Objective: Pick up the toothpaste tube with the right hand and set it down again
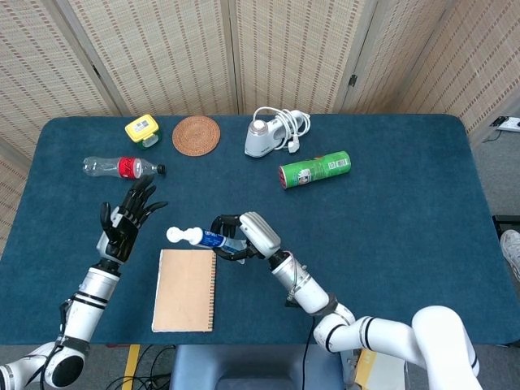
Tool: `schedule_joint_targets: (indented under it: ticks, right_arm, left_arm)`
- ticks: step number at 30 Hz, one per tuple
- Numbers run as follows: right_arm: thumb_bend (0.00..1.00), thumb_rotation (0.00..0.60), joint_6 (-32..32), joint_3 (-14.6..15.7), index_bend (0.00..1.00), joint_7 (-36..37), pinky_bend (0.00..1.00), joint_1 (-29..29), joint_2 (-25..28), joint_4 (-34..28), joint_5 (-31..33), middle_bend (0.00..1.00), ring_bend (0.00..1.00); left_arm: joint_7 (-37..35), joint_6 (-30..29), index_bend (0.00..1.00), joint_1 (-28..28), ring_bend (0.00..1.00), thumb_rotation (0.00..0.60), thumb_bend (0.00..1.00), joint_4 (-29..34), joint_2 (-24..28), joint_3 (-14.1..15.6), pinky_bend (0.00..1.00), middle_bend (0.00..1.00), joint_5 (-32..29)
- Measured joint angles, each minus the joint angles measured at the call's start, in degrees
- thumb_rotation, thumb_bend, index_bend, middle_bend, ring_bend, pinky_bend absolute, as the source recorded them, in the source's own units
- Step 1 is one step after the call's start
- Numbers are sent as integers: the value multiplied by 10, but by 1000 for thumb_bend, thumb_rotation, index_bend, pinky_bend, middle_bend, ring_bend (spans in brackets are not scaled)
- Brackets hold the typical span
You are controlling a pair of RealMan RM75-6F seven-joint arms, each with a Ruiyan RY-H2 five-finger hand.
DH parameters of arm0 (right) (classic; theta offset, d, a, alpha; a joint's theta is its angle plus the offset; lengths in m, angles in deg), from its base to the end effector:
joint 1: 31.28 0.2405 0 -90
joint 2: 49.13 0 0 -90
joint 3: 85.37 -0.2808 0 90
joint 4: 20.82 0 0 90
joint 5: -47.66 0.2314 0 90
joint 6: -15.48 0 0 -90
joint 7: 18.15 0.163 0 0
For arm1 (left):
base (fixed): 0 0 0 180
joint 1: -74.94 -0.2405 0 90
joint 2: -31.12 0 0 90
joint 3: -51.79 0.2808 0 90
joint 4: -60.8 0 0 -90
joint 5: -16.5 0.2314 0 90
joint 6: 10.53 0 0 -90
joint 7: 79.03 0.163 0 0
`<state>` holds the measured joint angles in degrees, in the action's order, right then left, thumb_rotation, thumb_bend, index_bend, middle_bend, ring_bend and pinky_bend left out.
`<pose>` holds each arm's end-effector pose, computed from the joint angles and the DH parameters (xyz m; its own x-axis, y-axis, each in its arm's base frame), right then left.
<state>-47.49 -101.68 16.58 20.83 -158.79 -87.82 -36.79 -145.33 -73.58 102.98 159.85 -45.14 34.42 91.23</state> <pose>-0.0221 -0.3803 -0.1094 -0.3162 -0.4852 0.8152 -0.7066 -0.4530 -0.5436 -0.1787 0.3507 0.0603 -0.8579 0.3161 0.4051 0.4352 0.0281 0.8999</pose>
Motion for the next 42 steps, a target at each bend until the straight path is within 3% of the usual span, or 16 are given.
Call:
schedule_joint_targets:
  ticks: [25, 42]
  right_arm:
    - [454, 600, 13, -44, 704, -97, 581, 53, -81, 49, 35, 624, 578]
    - [453, 600, 55, -69, 724, -180, 608, 66, -90, 24, 93, 638, 615]
  left_arm:
    - [35, 35, 0, 21, 0, 3, 95, 9, -18, -24, 214, 14, -27]
    - [83, 32, 0, 25, 0, 3, 95, -7, -19, -14, 214, 14, 5]
